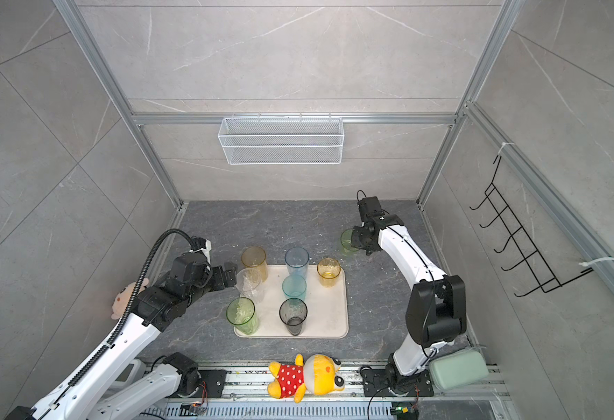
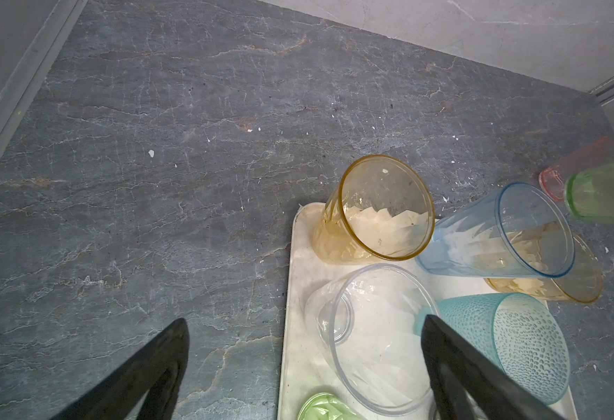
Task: Place the glasses into the tray
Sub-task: Pick up the glass from the top-right of the table, then place the glass on the tray.
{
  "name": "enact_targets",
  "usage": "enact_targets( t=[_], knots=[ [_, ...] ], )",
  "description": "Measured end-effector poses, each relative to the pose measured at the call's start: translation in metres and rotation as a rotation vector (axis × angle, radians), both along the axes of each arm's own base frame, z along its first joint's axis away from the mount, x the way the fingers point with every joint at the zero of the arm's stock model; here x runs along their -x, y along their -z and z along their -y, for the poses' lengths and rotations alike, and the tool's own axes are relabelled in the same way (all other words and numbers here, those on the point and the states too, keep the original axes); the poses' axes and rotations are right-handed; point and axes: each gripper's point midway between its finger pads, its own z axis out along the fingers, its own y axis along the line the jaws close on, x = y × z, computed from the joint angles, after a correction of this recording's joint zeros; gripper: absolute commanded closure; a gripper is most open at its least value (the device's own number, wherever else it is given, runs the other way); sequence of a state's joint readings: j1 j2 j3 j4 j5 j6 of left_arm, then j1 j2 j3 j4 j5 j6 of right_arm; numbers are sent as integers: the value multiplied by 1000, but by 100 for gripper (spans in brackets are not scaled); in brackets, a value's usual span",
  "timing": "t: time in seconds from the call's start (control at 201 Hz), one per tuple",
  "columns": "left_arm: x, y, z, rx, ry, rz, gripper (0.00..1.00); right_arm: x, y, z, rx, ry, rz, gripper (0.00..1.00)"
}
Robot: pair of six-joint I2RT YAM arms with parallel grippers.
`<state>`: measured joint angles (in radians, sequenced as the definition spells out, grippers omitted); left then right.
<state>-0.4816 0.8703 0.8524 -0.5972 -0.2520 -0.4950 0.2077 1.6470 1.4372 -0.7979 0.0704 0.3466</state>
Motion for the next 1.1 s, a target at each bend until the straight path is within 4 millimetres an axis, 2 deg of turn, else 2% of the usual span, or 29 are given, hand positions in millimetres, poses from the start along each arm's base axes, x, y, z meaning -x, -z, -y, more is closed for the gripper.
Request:
enact_targets(
  t=[0.329,0.642,1.096],
  knots=[
    [1,-2,0,15,-9,4,0,30,-38,-21,-13,-90,32,100],
    [4,-7,-2,29,-13,21,0,58,-57,-35,-2,-158,10,100],
    [8,-1,-5,11,-17,-8,0,107,-89,-72,4,-325,38,100]
  ],
)
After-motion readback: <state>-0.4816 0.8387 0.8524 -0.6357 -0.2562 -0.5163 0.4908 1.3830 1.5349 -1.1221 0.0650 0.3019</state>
